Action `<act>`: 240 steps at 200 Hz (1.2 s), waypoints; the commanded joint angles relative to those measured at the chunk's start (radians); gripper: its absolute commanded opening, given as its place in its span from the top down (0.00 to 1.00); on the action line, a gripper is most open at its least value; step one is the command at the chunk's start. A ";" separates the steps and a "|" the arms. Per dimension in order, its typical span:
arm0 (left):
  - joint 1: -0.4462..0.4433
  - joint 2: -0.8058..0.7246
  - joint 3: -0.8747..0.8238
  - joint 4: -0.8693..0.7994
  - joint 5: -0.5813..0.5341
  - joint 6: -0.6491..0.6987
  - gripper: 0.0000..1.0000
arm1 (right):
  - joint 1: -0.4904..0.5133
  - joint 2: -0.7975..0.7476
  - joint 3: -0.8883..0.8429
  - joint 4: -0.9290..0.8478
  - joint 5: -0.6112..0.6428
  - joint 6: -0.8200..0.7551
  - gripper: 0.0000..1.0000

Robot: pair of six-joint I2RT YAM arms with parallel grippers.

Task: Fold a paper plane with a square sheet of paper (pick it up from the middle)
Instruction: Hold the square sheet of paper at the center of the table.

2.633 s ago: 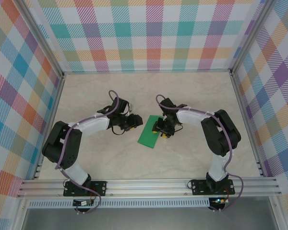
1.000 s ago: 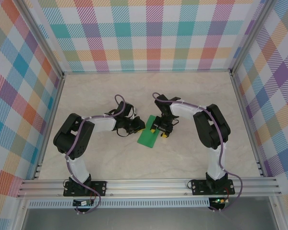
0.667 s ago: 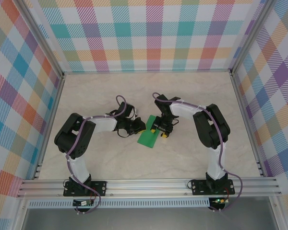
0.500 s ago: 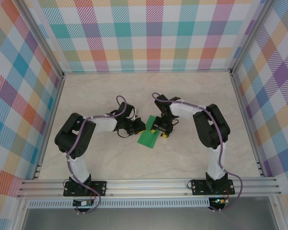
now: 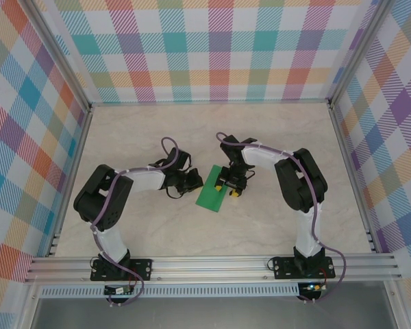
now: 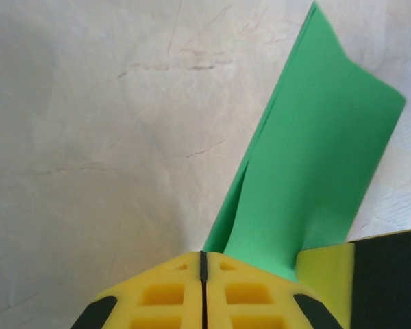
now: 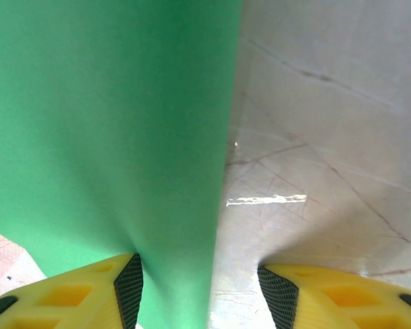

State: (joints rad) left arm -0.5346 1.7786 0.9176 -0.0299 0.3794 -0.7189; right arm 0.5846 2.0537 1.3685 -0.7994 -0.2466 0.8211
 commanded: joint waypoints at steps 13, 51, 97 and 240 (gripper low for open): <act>-0.015 -0.019 -0.005 0.038 0.027 -0.012 0.93 | 0.024 0.193 -0.101 0.032 0.127 -0.044 0.45; -0.015 0.004 -0.001 0.084 0.106 -0.013 0.93 | 0.024 0.198 -0.102 0.032 0.131 -0.041 0.45; -0.016 0.027 0.008 0.085 0.135 -0.006 0.93 | 0.024 0.205 -0.102 0.031 0.133 -0.042 0.46; -0.022 0.053 0.017 0.093 0.174 0.001 0.93 | 0.023 0.236 -0.101 0.054 0.081 0.016 0.44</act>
State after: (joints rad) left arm -0.5358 1.8229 0.9180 0.0559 0.5339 -0.7254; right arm 0.5831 2.0674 1.3811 -0.8108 -0.2546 0.8333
